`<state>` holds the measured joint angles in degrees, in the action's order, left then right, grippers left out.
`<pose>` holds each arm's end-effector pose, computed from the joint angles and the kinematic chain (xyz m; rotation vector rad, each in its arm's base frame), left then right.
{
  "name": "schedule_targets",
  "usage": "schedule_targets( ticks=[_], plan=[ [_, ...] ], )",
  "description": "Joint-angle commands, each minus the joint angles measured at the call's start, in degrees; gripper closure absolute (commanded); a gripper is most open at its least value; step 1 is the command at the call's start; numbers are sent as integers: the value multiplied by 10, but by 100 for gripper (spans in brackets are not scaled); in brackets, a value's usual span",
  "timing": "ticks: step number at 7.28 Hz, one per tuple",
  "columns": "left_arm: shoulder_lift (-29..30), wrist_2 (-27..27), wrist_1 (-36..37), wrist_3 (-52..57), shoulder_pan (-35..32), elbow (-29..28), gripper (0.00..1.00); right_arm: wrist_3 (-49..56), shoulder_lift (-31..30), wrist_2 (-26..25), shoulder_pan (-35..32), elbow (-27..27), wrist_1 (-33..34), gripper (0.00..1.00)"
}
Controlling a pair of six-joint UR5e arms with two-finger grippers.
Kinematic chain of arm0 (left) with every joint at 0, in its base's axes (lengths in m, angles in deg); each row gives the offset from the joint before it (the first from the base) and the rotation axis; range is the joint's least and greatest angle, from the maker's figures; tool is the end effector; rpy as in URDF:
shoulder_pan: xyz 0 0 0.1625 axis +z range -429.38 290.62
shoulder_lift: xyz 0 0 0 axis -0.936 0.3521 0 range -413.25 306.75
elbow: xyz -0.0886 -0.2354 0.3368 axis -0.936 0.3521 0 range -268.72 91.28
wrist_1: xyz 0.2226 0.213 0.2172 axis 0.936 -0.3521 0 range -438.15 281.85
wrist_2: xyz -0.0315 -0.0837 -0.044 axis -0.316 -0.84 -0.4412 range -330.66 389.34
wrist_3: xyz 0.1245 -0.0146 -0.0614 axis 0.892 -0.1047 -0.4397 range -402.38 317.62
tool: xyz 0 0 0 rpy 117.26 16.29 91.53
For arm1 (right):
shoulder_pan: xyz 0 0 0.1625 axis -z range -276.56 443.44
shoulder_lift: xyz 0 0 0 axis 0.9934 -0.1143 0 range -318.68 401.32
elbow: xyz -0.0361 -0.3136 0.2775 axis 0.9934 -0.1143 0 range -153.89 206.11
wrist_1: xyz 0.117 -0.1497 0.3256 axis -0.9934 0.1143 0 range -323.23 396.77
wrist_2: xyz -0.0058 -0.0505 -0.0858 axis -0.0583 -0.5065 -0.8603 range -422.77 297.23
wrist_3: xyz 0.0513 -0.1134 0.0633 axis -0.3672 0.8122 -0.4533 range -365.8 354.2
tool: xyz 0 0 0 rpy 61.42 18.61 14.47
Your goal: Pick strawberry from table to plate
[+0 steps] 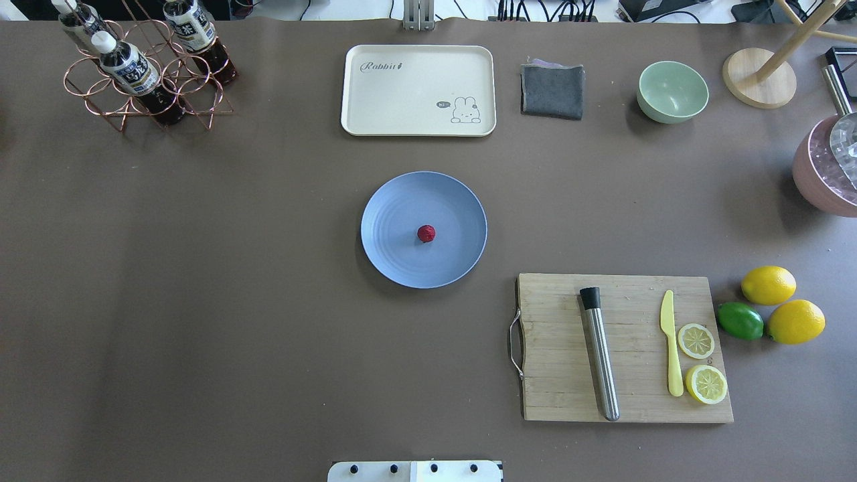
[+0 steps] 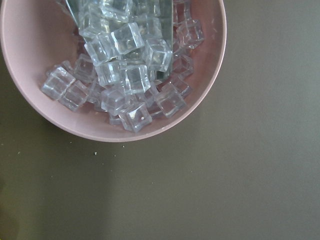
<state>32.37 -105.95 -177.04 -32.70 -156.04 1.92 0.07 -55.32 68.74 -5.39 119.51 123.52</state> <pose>-0.0091 -0.4291 0.6935 0.1291 0.7861 0.2508 0.0326 -0.4040 0.7044 0.0299 -0.7242 -0.1177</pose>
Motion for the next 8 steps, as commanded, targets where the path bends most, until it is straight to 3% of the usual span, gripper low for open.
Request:
schedule_targets(
  ticks=[1,8],
  plan=[
    [1,1,-1,1,0,0,2,1,-2,7,1,-1,0,0],
    [2,-1,-1,-1,0,1,2,2,-6,6,15,1,-1,0]
  ],
)
